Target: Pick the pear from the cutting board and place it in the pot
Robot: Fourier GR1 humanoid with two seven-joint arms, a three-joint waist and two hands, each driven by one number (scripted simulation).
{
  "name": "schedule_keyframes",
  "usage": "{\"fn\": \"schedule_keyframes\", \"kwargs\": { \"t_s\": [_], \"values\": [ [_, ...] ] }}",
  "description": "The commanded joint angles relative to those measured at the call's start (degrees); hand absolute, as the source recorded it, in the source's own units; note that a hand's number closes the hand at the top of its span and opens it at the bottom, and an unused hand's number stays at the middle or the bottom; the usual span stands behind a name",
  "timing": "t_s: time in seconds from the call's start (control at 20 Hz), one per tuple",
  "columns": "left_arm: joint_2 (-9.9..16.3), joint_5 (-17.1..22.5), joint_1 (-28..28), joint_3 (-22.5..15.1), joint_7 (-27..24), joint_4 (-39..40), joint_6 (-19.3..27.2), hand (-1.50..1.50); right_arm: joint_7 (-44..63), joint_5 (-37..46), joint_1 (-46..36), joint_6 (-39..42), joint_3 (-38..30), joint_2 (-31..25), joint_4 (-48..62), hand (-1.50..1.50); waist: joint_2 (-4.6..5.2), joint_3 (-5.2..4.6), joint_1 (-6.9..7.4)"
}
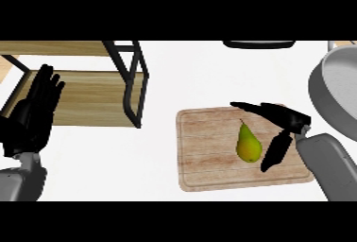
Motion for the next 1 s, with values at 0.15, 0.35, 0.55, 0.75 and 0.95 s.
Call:
{"fn": "schedule_keyframes", "kwargs": {
  "t_s": [0.15, 0.35, 0.55, 0.75, 0.95],
  "values": [
    [-2.84, -3.09, -2.35, -0.07, 0.09, 2.58, -0.32, 0.0, 1.87, 4.24, 1.52, 0.66, -2.76, 2.8, -1.18, -1.5, -0.03, -0.01, -0.21],
    [-4.45, -5.8, -1.6, -2.12, 3.98, -2.98, 2.7, 0.0, -5.51, 8.24, -1.17, 0.4, -1.8, 2.97, 6.7, -1.5, 0.0, 0.01, 0.04],
    [-3.8, -4.34, -2.6, 0.0, 3.35, -0.83, 1.52, 0.0, -15.12, 14.13, 0.45, -5.06, 2.84, 3.49, 5.16, 1.5, 0.03, 0.02, -0.01],
    [-3.04, -3.2, -2.79, 1.5, 2.94, -0.1, -1.61, 0.0, -17.08, 15.81, 2.24, -4.99, 1.62, 3.8, 5.44, 1.5, -0.01, 0.0, -0.11],
    [-2.16, -3.01, -3.61, 3.66, 4.05, 0.43, -1.78, 0.0, -20.18, 17.75, -0.1, -4.06, 1.1, 3.35, 9.03, 1.5, 0.06, 0.01, 0.06]
  ]
}}
